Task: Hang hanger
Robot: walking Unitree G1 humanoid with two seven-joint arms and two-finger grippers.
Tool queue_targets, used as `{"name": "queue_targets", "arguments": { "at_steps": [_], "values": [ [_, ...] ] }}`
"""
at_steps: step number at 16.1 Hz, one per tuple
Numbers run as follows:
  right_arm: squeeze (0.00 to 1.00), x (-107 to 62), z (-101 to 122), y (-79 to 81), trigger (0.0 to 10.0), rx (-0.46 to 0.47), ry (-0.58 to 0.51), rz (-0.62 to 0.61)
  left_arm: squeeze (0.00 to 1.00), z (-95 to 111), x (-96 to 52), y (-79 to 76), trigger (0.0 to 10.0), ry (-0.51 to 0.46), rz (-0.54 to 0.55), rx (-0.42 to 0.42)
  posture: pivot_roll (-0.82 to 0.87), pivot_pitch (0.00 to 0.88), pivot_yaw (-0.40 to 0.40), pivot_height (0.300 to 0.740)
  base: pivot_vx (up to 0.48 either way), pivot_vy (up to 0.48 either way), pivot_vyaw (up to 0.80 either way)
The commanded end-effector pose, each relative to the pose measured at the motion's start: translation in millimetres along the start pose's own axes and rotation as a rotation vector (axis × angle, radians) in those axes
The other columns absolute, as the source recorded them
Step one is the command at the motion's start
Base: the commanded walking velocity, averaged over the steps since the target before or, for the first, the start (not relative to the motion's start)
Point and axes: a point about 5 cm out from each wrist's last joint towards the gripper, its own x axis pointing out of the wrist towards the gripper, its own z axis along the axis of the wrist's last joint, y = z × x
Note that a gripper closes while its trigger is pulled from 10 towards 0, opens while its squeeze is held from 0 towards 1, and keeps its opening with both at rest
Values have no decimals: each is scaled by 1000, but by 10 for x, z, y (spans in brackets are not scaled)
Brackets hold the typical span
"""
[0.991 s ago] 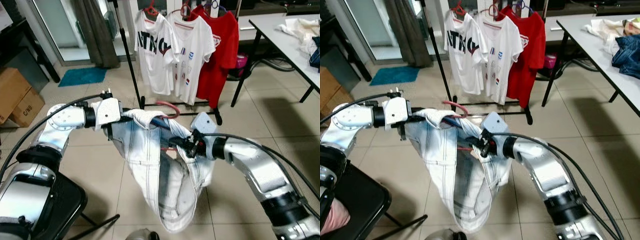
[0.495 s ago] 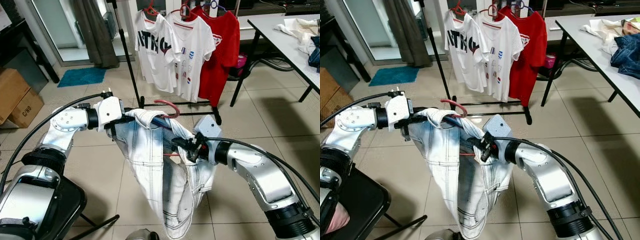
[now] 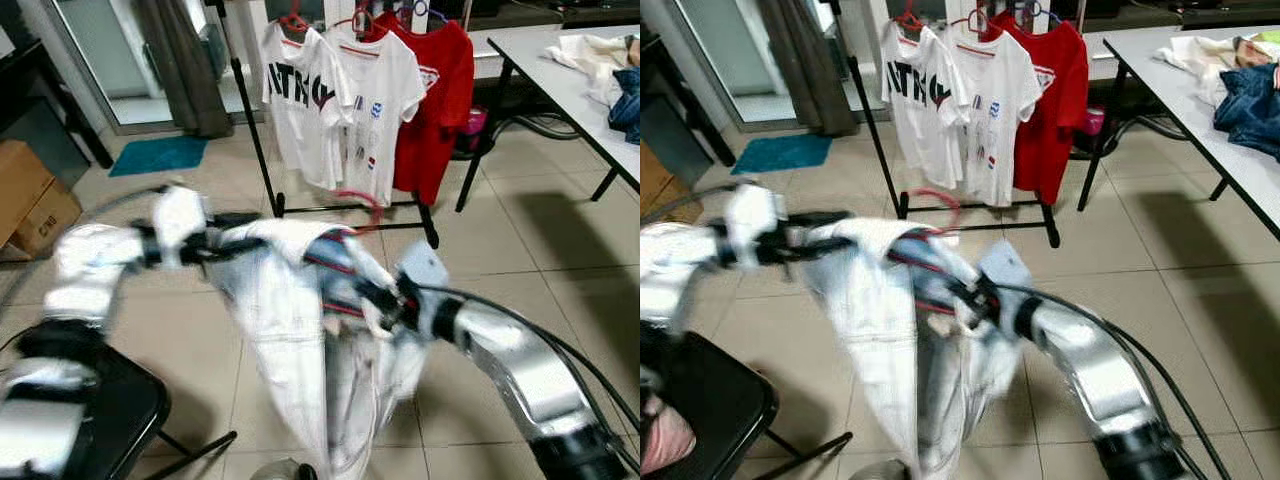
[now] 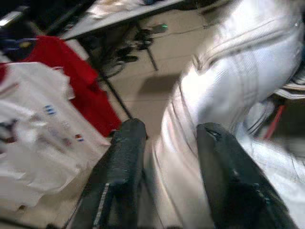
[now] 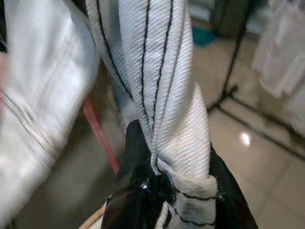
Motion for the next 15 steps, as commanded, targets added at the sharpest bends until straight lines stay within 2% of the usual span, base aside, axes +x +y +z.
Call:
{"name": "queue_targets", "arguments": {
  "at_steps": [1, 3, 4, 7, 8, 9, 10, 11, 12, 13, 14, 15],
  "values": [
    [0, -70, 32, -97, 0, -13, -7, -43, 1000, 82, -108, 79, 10000, -9, 24, 10, -63, 0, 147, 740, 0, 0, 0],
    [0, -107, 23, -108, 0, -24, -17, -23, 1000, 81, -144, 82, 10000, 0, 23, 1, -61, 0, 148, 740, 0, 0, 0],
    [0, -162, 34, -113, 0, -25, -51, 5, 1000, 63, -177, 100, 10000, -8, 67, -30, -71, 0, 168, 740, 0, 0, 0],
    [0, -188, -42, -152, 0, 10, -47, -58, 1000, -28, -193, 168, 10000, -46, 281, -177, -77, 0, 164, 740, 0, 0, 0],
    [0, -143, -106, -125, 0, 42, -59, -102, 1000, -151, -172, 97, 10000, -32, 385, -261, -72, 0, 163, 740, 0, 0, 0],
    [0, -108, -138, -84, 0, 70, -97, -141, 557, -236, -128, -29, 10000, -30, 434, -310, -67, 0, 162, 740, 0, 0, 0],
    [0, -90, -183, -74, 0, 119, -129, -214, 365, -286, -72, -178, 10000, -55, 461, -351, -65, 0, 160, 740, 0, 0, 0],
    [0, -87, -205, -72, 0, 144, -143, -250, 192, -325, -44, -248, 10000, -46, 492, -378, -65, 0, 161, 740, 0, 0, 0],
    [0, -81, -276, -115, 5294, 186, -137, -370, 0, -415, 24, -388, 10000, -10, 594, -412, -57, 0, 150, 740, 0, 0, 0],
    [0, -71, -326, -154, 10000, 249, -124, -447, 0, -487, 60, -483, 10000, 20, 670, -427, -55, 0, 129, 740, 0, 0, 0],
    [0, -65, -334, -164, 10000, 278, -121, -466, 0, -497, 68, -510, 10000, 27, 686, -424, -55, 0, 126, 740, 0, 0, 0],
    [0, -42, -299, -174, 10000, 324, -128, -465, 0, -549, 84, -610, 10000, 84, 712, -404, -51, 0, 129, 740, 0, 0, 0]
  ]
}}
